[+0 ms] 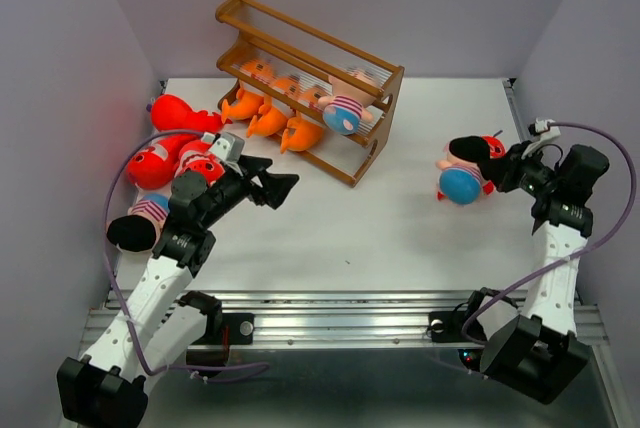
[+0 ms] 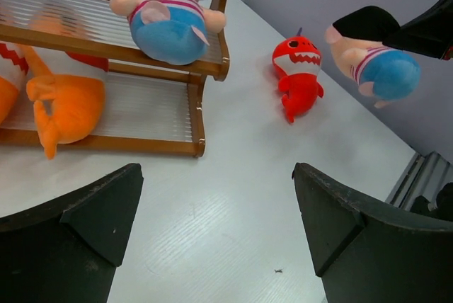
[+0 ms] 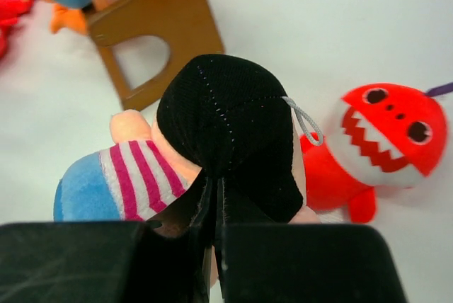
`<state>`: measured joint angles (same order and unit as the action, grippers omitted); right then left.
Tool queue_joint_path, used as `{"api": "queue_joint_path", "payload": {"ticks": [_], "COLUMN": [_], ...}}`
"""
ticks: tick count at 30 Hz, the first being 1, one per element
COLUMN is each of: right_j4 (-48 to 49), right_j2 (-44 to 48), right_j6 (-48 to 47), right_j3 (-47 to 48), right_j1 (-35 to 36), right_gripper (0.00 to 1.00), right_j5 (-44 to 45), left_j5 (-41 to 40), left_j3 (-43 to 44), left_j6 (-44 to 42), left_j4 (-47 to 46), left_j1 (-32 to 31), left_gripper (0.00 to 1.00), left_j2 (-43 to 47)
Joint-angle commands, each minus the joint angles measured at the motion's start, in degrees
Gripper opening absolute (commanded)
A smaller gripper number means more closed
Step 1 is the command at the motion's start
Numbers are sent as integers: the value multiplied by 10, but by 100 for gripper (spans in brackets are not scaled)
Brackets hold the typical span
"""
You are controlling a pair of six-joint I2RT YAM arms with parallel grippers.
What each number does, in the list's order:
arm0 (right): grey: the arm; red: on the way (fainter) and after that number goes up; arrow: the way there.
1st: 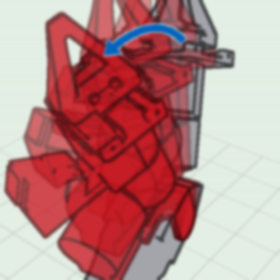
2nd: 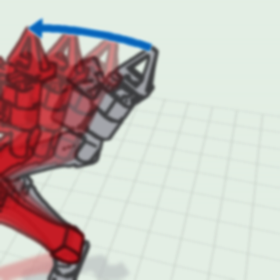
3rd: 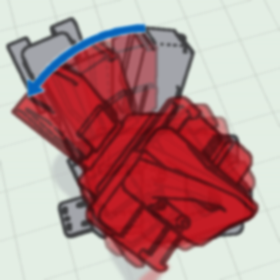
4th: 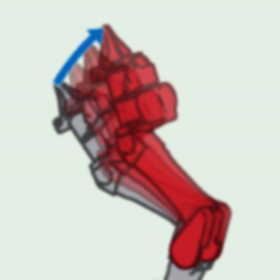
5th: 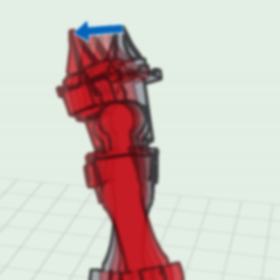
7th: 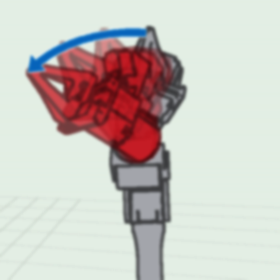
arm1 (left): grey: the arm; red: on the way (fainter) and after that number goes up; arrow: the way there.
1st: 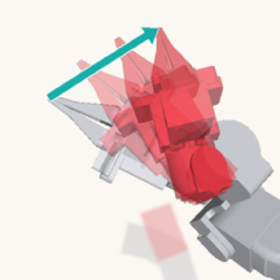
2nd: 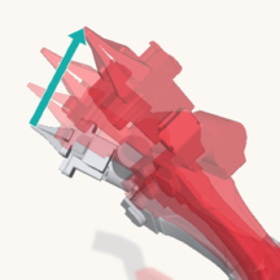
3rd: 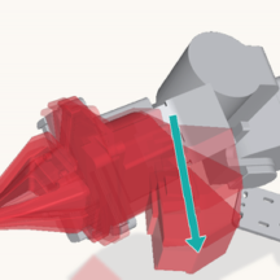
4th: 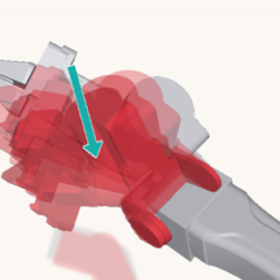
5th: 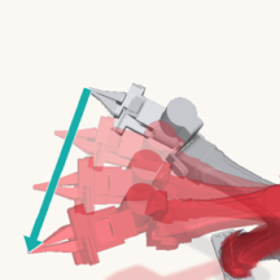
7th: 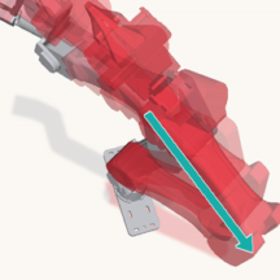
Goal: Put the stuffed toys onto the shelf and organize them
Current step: Grab a stuffed toy with the right arm, then pass the stuffed toy from the right arm to the left
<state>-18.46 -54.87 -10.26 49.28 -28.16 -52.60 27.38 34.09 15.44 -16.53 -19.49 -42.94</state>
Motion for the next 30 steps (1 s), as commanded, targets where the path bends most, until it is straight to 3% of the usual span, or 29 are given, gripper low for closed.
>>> {"api": "queue_joint_path", "payload": {"ticks": [1, 7, 11, 19, 30], "right_j4": [-39, -70, -77, -111, -123], "right_j2": [48, 74, 76, 57, 57], "right_j6": [2, 10, -7, -44, -60], "right_j3": [-11, -56, -88, -72, -62], "right_j1": [-5, 13, 42, 47, 52], "right_gripper": [1, 1, 1, 1, 1], "right_j5": [-124, -159, -139, -136, -138], "left_j5": [52, 66, -40, -148, -203], "left_j3": [-23, -49, -47, -28, -11], "left_j6": [42, 131, 148, 199, 262], "left_j4": [-61, -60, -54, -74, -151], "left_j1": [0, -27, -162, -289, -363], "left_gripper": [99, 99, 99, 99, 99], "left_j2": [11, -7, -8, -40, -121]}}
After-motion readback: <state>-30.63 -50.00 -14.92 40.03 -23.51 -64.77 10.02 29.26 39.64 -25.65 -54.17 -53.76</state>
